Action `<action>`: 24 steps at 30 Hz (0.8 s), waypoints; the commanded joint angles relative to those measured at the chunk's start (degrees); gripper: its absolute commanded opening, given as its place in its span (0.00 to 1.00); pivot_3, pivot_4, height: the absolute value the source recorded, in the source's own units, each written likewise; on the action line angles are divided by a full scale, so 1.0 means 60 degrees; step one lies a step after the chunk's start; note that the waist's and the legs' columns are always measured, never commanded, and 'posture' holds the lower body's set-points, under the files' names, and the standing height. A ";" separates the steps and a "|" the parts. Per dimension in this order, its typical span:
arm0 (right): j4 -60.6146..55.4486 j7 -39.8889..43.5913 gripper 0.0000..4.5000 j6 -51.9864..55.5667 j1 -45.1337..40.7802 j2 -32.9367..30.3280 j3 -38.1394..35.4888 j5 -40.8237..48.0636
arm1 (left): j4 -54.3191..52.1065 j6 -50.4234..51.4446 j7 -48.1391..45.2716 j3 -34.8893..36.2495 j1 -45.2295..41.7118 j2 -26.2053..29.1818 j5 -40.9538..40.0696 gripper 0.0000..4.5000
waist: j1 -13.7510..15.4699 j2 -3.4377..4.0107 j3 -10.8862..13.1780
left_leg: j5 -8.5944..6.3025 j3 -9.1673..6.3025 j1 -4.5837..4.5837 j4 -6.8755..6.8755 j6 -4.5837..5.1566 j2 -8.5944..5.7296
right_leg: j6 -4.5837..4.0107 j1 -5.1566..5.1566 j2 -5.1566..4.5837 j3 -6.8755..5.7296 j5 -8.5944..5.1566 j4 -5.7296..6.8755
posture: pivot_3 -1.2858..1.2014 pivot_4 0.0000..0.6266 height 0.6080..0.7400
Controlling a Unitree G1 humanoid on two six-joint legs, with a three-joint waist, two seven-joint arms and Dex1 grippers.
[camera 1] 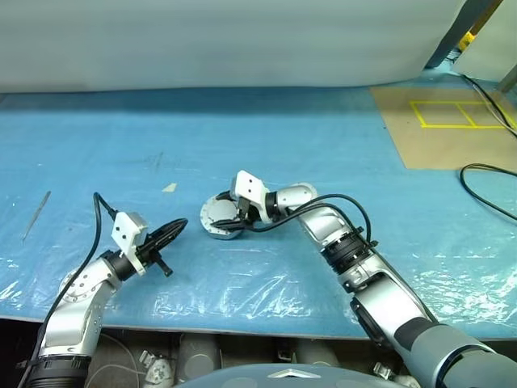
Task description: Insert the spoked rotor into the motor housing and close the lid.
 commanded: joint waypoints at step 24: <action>0.0859 -0.0386 0.66 -0.0623 0.0639 0.0089 0.0360 -0.0605 | -0.0392 0.0359 0.0195 -0.0689 -0.0757 -0.0452 0.0116 0.00 | -0.0019 0.0003 -0.0005 | -0.0001 0.0002 0.0071 -0.0001 0.0002 0.0000 | -0.0003 0.0060 -0.0001 0.0004 -0.0002 0.0002 | 0.52 0.24 1.00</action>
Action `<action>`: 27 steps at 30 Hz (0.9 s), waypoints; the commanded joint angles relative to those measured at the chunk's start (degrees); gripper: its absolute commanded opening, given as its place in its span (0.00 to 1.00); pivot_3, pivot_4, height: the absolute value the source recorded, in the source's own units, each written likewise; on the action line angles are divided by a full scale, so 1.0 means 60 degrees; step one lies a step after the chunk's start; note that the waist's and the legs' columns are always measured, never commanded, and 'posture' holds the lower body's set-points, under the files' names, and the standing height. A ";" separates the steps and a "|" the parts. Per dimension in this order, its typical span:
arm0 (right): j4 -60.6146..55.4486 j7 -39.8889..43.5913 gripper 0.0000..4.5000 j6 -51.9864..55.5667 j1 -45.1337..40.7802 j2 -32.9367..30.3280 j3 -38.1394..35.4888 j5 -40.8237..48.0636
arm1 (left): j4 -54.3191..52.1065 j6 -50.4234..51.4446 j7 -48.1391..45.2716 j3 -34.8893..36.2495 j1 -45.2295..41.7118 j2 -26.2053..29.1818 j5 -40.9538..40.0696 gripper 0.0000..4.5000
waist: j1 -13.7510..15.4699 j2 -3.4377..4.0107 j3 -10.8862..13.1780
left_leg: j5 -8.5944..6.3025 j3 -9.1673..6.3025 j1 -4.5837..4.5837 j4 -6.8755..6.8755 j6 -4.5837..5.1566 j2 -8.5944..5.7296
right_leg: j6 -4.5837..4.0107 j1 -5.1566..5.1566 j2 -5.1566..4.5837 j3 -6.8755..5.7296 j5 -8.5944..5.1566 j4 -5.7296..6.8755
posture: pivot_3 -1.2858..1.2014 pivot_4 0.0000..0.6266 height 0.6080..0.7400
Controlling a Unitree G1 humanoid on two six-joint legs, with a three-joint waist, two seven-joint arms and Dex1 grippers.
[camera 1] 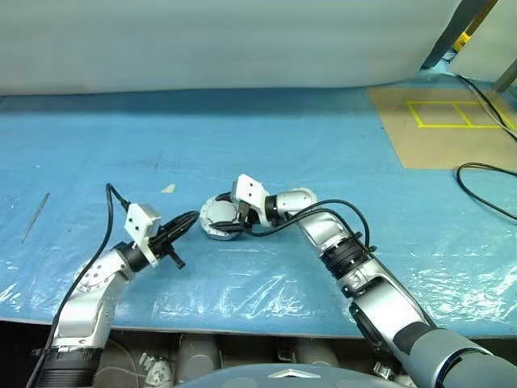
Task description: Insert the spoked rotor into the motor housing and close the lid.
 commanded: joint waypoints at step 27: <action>-0.0083 -0.0214 0.66 0.0387 0.0532 0.0188 0.0142 -0.0352 | 0.0165 0.0834 0.0533 -0.1730 -0.0617 0.0338 0.1835 0.00 | 0.0009 0.0068 -0.0052 | -0.0019 0.0005 0.0084 -0.0068 0.0030 -0.0016 | -0.0003 0.0071 -0.0008 0.0008 -0.0008 -0.0067 | 0.52 0.24 1.00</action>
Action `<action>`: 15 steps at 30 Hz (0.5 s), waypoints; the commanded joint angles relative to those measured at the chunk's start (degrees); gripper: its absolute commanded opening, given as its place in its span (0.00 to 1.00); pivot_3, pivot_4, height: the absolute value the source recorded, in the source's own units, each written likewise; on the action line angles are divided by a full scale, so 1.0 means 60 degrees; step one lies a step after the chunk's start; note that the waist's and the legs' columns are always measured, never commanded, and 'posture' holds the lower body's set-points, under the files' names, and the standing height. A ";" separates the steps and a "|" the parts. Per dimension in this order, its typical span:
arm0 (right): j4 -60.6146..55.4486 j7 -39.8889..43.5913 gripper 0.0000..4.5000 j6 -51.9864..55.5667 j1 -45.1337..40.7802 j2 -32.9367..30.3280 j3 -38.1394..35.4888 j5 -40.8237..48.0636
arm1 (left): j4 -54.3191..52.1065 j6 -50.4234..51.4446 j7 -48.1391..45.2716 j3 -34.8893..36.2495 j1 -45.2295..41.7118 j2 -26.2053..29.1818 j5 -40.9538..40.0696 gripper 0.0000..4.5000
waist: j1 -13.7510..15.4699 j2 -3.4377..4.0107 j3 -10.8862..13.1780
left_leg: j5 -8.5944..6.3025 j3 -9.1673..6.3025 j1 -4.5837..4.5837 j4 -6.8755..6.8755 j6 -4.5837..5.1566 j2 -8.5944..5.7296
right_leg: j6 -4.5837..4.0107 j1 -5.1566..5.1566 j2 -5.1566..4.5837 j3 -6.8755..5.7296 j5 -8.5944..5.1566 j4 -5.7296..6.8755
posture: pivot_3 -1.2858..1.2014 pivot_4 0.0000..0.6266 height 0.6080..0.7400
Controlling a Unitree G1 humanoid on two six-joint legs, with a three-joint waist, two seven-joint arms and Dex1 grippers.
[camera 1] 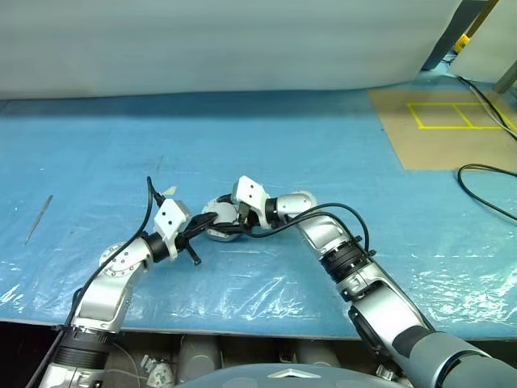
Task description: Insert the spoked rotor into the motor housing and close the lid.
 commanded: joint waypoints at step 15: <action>-0.1218 0.0890 1.00 -0.0105 0.0504 -0.0131 -0.0263 0.0866 | 0.0190 0.0780 0.0066 -0.0951 -0.0051 0.0041 0.0630 0.00 | 0.0031 0.0043 -0.0040 | 0.0001 0.0000 -0.0016 -0.0045 -0.0002 -0.0010 | 0.0004 0.0022 -0.0003 -0.0006 0.0003 -0.0098 | 0.52 0.24 1.00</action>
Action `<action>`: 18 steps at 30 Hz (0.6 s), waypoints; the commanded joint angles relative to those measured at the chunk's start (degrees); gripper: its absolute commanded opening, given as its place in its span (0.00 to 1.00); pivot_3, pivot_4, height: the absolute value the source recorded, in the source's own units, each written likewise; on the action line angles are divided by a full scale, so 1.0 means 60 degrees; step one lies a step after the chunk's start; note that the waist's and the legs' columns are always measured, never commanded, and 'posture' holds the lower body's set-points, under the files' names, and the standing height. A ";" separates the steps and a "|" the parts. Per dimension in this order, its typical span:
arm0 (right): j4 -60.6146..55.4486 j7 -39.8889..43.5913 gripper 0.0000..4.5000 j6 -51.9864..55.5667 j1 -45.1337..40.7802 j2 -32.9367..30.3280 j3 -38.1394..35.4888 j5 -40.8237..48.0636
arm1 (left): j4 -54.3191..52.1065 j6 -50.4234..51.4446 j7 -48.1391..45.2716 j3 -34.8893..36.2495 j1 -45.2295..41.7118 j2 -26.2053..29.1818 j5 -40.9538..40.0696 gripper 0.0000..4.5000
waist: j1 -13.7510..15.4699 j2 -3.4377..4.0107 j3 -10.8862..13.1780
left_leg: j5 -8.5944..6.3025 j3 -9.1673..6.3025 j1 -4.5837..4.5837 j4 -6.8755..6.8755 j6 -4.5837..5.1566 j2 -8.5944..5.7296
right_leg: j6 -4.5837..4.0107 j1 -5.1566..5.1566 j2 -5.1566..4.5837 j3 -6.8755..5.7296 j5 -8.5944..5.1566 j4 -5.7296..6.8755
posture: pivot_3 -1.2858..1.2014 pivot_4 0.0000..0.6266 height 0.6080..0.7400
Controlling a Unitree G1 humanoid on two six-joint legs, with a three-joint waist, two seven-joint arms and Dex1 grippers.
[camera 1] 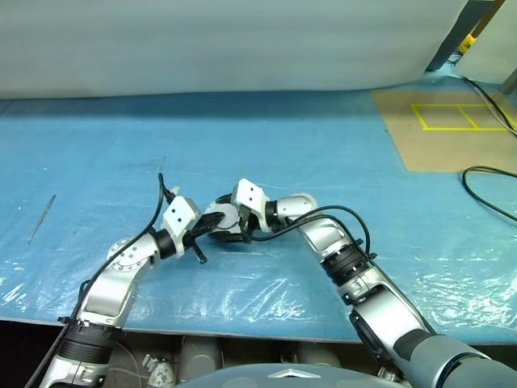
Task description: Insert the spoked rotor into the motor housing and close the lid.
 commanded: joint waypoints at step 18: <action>-0.1181 -0.0774 1.00 0.4826 0.0067 -0.0422 -0.2206 0.2545 | 0.0481 0.0210 -0.0095 -0.0390 0.0289 0.0100 0.0294 0.00 | -0.0011 0.0001 0.0002 | 0.0014 -0.0001 -0.0010 -0.0017 -0.0024 -0.0004 | 0.0001 -0.0014 0.0003 -0.0002 0.0000 -0.0008 | 0.52 0.24 1.00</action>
